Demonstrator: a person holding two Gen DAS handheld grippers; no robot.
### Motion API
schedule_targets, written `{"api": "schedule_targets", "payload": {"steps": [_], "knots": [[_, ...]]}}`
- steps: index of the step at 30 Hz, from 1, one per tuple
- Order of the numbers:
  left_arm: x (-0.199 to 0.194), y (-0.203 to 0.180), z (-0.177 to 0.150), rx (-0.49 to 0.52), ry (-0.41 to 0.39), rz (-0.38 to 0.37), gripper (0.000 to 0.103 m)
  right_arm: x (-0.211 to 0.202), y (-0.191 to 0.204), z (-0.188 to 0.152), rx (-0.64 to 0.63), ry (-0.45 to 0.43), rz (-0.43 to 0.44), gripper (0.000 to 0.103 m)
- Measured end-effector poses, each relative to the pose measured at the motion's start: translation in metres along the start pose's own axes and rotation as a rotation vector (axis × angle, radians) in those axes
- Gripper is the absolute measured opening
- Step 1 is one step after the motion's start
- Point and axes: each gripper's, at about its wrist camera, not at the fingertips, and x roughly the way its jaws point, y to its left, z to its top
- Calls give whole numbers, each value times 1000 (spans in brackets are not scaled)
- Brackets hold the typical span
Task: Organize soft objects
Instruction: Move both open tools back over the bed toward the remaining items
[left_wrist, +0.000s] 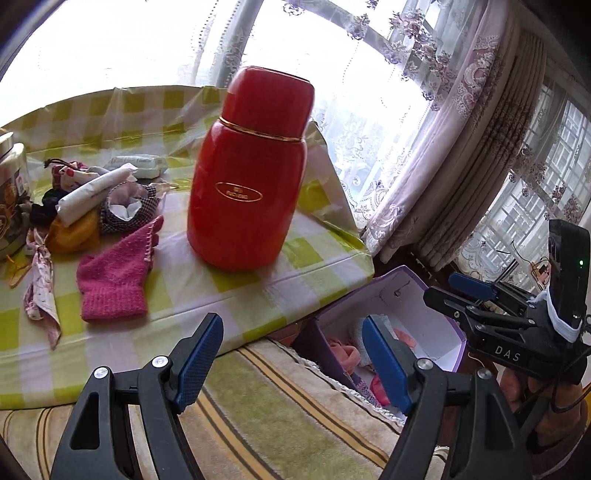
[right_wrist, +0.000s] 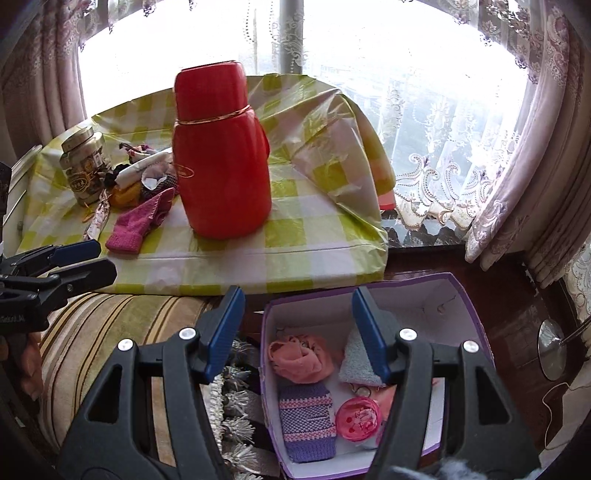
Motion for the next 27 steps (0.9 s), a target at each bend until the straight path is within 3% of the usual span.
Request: {"api": "schedule_targets", "payload": {"steps": [16, 27], "knots": [[-52, 138, -7, -247, -81, 199, 78, 30, 114, 25, -183, 45, 172, 71], [-37, 215, 25, -335, -51, 306, 70, 64, 177, 53, -261, 51, 222, 75]]}}
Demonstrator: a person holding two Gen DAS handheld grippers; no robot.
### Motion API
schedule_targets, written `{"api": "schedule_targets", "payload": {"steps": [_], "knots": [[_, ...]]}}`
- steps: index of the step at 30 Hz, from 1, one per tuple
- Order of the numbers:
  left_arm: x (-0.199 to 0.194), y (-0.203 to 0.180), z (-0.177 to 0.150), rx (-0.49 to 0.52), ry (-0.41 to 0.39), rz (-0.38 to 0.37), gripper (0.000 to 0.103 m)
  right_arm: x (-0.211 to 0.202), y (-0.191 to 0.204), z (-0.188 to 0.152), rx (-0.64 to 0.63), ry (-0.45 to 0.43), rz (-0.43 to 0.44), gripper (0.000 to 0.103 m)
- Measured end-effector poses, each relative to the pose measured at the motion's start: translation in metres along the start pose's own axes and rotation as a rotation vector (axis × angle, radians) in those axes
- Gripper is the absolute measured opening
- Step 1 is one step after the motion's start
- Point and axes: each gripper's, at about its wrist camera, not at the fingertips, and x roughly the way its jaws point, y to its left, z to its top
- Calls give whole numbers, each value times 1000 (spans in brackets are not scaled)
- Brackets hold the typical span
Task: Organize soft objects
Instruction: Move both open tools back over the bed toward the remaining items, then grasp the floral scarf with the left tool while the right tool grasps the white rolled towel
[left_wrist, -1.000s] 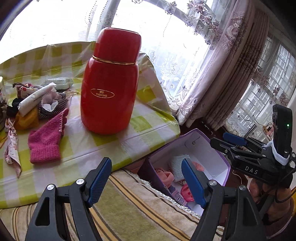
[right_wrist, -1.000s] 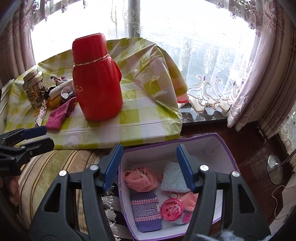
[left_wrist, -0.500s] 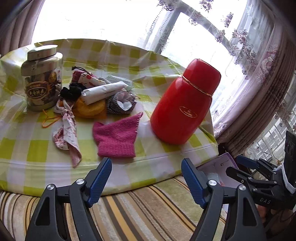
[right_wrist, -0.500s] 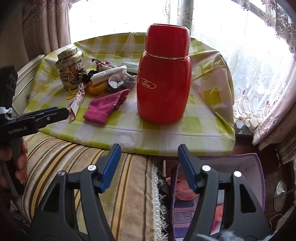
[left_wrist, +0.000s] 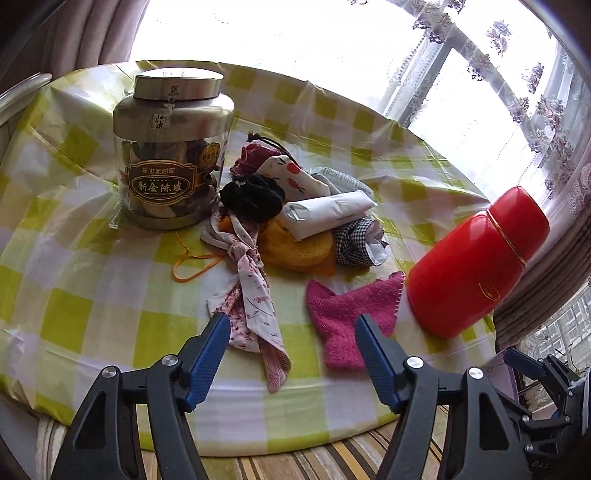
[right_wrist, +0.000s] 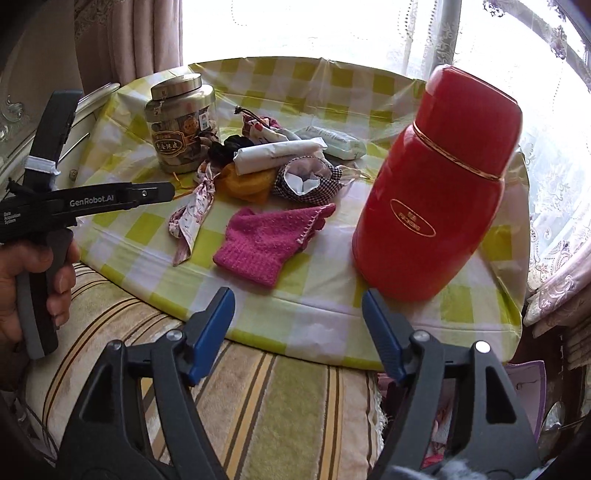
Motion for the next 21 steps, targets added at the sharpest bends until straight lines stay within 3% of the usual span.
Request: {"api": "schedule_targets", "payload": {"steps": [5, 14, 21], "knots": [[35, 11, 22, -42, 49, 26, 64, 17, 17, 30, -36, -27, -18, 80], [81, 35, 28, -109, 83, 71, 59, 60, 44, 89, -242, -39, -73, 84], [94, 43, 25, -95, 73, 75, 55, 118, 63, 123, -537, 42, -181, 84]]}}
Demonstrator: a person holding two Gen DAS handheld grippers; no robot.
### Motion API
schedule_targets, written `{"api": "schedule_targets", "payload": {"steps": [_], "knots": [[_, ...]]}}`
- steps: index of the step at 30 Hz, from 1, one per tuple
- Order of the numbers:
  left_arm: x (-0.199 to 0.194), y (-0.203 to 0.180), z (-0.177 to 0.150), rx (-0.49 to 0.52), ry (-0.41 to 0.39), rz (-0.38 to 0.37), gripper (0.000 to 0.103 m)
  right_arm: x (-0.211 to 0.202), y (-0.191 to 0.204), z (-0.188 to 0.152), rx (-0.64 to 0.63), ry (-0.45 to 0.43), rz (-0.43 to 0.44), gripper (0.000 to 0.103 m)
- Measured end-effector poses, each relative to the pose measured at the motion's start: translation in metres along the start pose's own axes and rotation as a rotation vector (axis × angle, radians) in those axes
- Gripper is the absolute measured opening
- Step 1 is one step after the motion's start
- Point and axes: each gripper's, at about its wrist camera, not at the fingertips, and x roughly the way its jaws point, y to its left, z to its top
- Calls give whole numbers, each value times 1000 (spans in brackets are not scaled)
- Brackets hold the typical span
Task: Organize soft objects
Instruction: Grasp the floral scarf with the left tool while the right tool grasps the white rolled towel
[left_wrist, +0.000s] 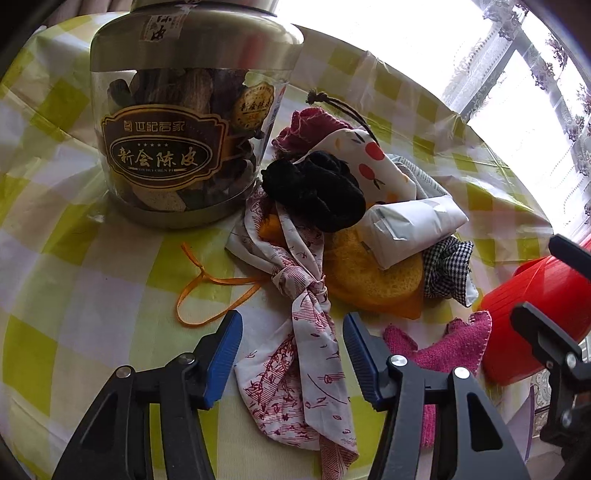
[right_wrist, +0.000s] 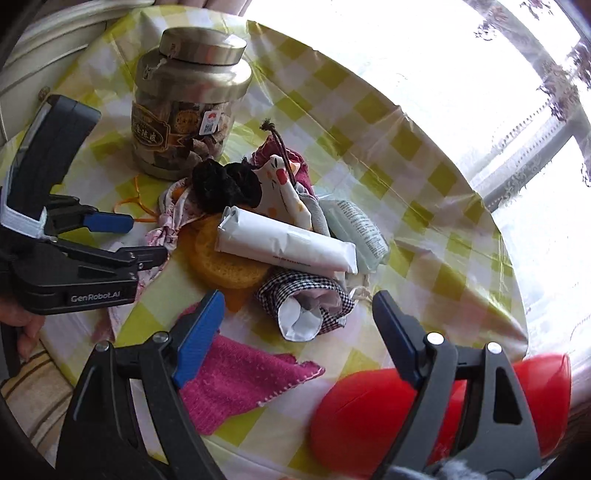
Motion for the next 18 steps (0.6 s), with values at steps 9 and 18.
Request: {"api": "schedule_targets", "payload": {"steps": [9, 18], "knots": [[6, 4, -1, 16, -23, -39, 37, 69, 18, 29, -361, 125, -34, 84], [8, 7, -7, 13, -23, -89, 15, 106, 4, 53, -325, 169, 115, 81]]}}
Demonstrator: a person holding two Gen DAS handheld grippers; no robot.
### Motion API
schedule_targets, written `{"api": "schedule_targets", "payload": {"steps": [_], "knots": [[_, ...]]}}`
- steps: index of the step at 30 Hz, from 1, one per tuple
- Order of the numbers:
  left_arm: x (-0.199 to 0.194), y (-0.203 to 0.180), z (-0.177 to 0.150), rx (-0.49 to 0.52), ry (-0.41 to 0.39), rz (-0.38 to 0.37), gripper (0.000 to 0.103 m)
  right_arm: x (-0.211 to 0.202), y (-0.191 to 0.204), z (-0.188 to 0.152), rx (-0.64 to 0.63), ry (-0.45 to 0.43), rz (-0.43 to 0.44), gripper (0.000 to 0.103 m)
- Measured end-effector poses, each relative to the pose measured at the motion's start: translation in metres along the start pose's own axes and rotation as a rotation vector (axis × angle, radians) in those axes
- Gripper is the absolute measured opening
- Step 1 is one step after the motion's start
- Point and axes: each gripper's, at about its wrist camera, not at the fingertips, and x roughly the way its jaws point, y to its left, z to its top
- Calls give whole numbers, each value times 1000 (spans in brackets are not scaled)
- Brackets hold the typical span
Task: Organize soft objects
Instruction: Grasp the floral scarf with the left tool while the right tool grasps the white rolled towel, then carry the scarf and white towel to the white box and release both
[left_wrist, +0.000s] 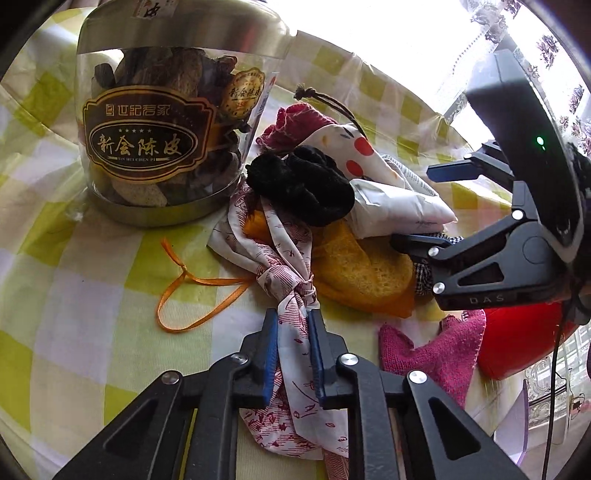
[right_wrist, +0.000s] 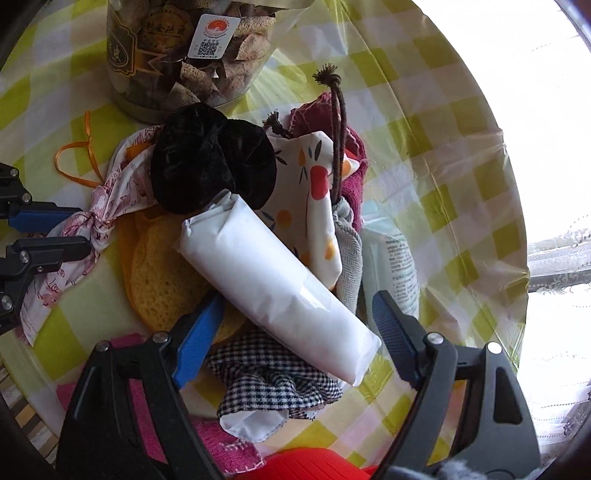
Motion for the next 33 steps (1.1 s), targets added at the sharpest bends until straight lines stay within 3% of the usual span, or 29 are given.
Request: {"api": "schedule_targets", "payload": {"steps": [2, 9, 17, 23, 33], "knots": [[-1, 1, -1, -5, -4, -4, 14, 4, 2, 3, 5, 1, 50, 71], [-9, 6, -6, -18, -22, -5, 11, 4, -6, -8, 177, -33, 153, 52], [-22, 5, -8, -23, -57, -11, 8, -43, -18, -33, 413, -163, 164, 49], [-35, 5, -12, -21, -88, -14, 8, -85, -16, -46, 492, -258, 187, 46], [-68, 0, -22, -13, -121, -31, 8, -135, 41, -105, 634, -351, 225, 45]]}}
